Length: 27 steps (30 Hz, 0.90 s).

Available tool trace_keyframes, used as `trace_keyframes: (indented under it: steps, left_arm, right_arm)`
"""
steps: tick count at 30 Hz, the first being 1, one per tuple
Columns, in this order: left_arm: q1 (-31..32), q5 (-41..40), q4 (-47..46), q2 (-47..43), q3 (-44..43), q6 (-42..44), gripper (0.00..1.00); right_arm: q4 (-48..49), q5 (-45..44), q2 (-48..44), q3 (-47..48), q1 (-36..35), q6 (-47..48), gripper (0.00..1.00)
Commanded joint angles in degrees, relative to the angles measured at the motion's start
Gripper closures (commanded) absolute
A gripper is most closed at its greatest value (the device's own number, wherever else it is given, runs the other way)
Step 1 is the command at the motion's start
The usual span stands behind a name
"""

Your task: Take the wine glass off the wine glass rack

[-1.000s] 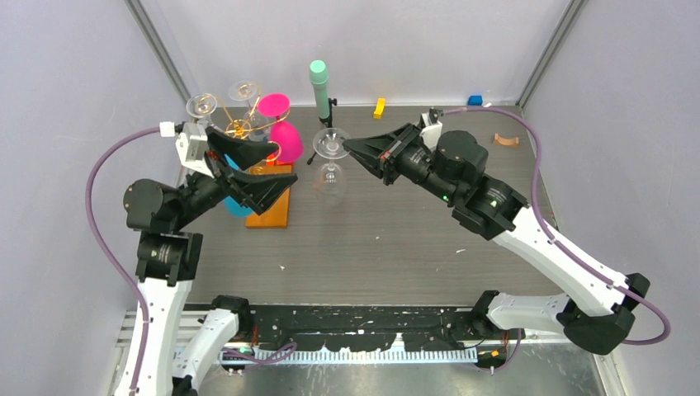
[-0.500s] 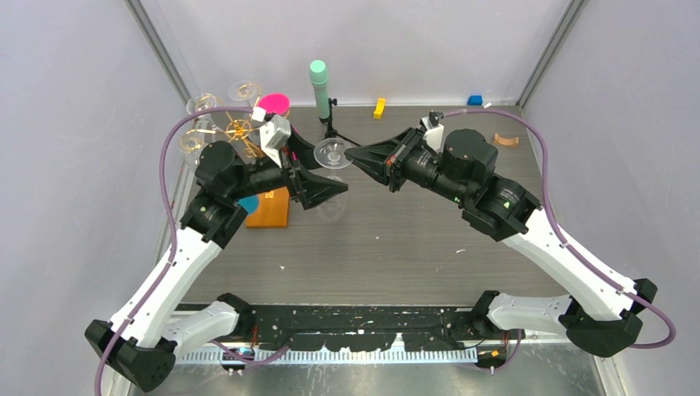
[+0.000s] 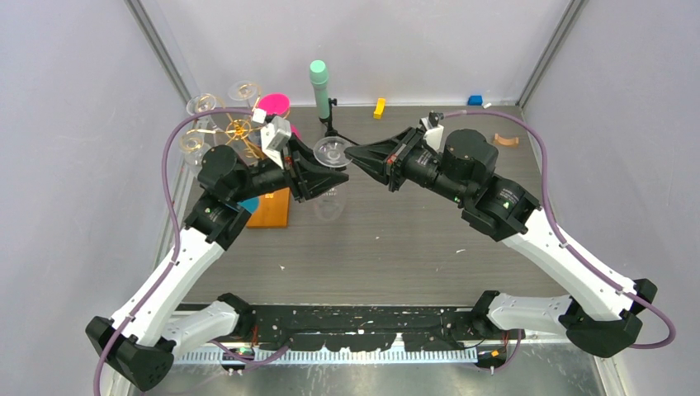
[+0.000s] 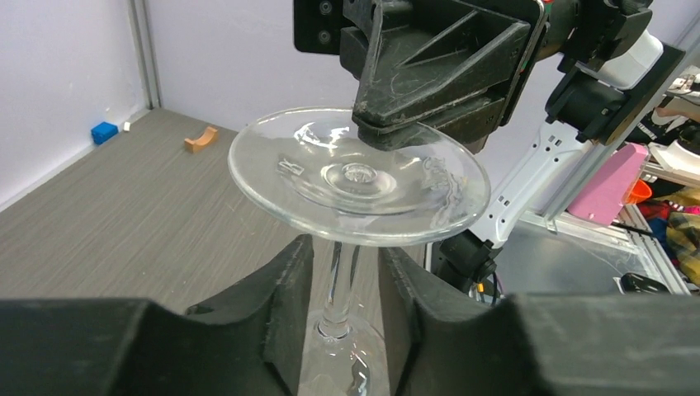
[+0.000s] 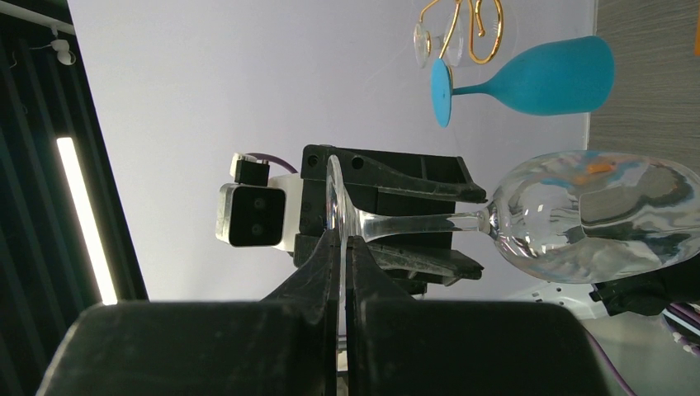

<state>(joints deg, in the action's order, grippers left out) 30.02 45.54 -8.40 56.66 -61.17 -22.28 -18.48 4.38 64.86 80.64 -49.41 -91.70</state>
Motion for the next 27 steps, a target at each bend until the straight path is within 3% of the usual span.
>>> trace_keyframes:
  steps: [1, 2, 3, 9, 11, 12, 13, 14, 16, 23, 27]
  left_arm:
    - [0.48, 0.67, -4.74, 0.89, -1.09, -0.7, 0.83]
    - [0.48, 1.8, -3.9, 1.28, -1.74, -0.2, 0.95]
    - [0.48, 2.34, -1.83, 1.34, -2.49, 1.15, 1.0]
    - [0.48, 1.45, -2.03, 0.31, -1.86, 3.33, 1.0]
    - [0.48, -0.49, -3.37, 0.22, -1.54, 2.46, 1.0]
    - [0.48, -1.96, -3.71, 0.13, -1.52, 2.05, 1.0]
    - [0.48, -3.88, -3.92, -0.03, -1.5, 1.6, 1.0]
    - [0.5, -6.0, -4.1, -0.31, -1.5, 1.03, 1.0]
    - [0.48, -10.36, -4.38, -0.92, -1.19, -0.02, 1.0]
    - [0.48, -31.34, -6.64, -2.78, -0.67, -8.47, 1.0]
    - [0.47, -41.33, -5.38, -3.18, -2.49, -20.81, 1.0]
  right_arm:
    - [7.25, -0.19, -2.61, -0.12, 0.01, -0.68, 1.0]
    - [7.59, -0.02, -2.62, -0.17, 0.03, -0.39, 1.0]
    - [7.91, 0.22, -2.52, -0.11, 0.02, -0.18, 1.0]
    - [8.92, 0.72, -2.76, -0.75, 0.08, 4.58, 0.98]
    - [8.96, -0.03, -3.25, -1.4, 0.1, 5.95, 0.79]
    - [8.97, -0.41, -3.69, -2.03, 0.1, 6.37, 0.59]
    - [8.96, -1.67, -4.0, -2.49, 0.1, 7.18, 0.47]
    - [8.93, -2.54, -4.91, -3.6, 0.14, 7.78, 0.29]
    - [8.93, -7.04, -6.6, -5.75, 0.15, 9.73, 0.15]
    - [9.43, -14.97, -13.2, -12.69, 0.19, 15.83, 0.11]
    - [9.37, -15.3, -15.46, -16.58, 0.19, 18.85, 0.08]
